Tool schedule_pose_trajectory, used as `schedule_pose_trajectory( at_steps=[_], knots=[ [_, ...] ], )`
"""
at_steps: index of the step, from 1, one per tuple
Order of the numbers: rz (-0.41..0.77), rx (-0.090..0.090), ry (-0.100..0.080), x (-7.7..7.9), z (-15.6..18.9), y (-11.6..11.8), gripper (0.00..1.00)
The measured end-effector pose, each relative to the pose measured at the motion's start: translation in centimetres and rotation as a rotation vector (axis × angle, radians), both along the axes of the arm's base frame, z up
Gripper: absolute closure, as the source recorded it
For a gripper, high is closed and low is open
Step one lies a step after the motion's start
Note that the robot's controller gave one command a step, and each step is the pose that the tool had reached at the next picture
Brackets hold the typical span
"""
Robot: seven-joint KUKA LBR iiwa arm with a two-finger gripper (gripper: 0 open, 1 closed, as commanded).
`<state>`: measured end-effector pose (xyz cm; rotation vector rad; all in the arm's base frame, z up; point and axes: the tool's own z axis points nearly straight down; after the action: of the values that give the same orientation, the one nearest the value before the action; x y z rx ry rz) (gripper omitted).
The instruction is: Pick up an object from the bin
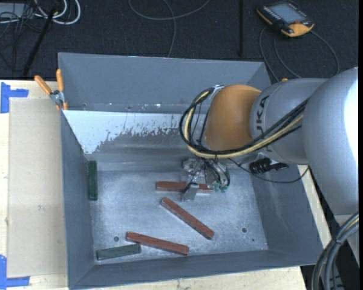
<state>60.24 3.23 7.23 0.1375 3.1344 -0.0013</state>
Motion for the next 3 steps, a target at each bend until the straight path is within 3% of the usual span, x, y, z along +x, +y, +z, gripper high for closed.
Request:
schedule_pose_trajectory(
  at_steps=[1, 2, 3],
  knots=[
    [0.196, 0.004, -0.001, 0.5, 0.0, -0.6, 1.00],
    [0.280, 0.002, 0.010, 0.6, 4.9, -1.9, 1.00],
    [0.190, 0.001, 0.004, -1.3, 10.6, 2.5, 1.00]
  ],
)
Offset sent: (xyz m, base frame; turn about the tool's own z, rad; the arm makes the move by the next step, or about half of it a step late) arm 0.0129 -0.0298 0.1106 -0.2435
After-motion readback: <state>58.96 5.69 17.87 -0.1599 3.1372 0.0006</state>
